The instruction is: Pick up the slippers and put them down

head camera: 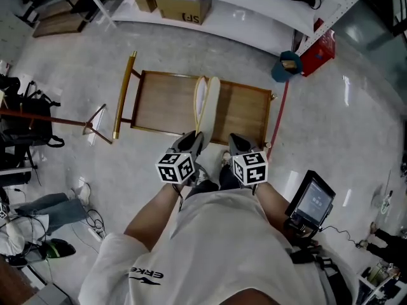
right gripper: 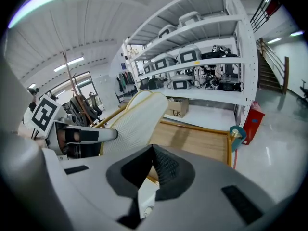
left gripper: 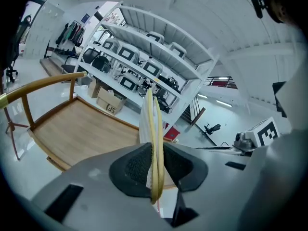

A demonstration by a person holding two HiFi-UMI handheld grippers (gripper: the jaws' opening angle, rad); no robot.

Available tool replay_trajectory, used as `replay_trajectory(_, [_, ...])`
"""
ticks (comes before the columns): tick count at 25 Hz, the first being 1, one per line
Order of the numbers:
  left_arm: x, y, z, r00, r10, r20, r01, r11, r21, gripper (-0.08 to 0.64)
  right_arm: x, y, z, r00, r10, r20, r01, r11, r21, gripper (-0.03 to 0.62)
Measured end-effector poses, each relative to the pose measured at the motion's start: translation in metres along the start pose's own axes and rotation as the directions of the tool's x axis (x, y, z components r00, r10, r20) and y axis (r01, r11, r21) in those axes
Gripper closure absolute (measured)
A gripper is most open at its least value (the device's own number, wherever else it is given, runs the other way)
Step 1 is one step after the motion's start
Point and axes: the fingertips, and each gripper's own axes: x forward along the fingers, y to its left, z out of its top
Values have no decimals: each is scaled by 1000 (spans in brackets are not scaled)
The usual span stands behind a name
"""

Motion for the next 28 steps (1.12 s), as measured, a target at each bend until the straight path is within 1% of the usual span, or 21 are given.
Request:
replay_trajectory(6, [-32,-6,3,998,-8,56,8,1000,6,488,-36,19,10,995,-35,90,35,999,-4,589])
replay_trajectory(11, [-60,-16,11,992,4,128,-4,1000,0,488,-63,31,20,987,-26,161,33,999,-40,589])
replay_trajectory(15, [-79,-32,19,980,15,196,-14,1000,-8,488,-88,35,26,978,-3,211,17,998,-66,589])
replay_trajectory(20, [-98,-65,22,961,33,274,-27,999,-24,488,-131,33,30,964,35,265,-9,995,-98,589])
replay_trajectory(25, [-112,-104,14,947,39,318,-36,999,-16,488,-173,24,28,948,62,312,-28,993,-112,589])
replay_trajectory(28, [-121,-119,13,936,41,349,-40,999,-8,488,-188,22,27,939,76,334,-35,991,-126,589])
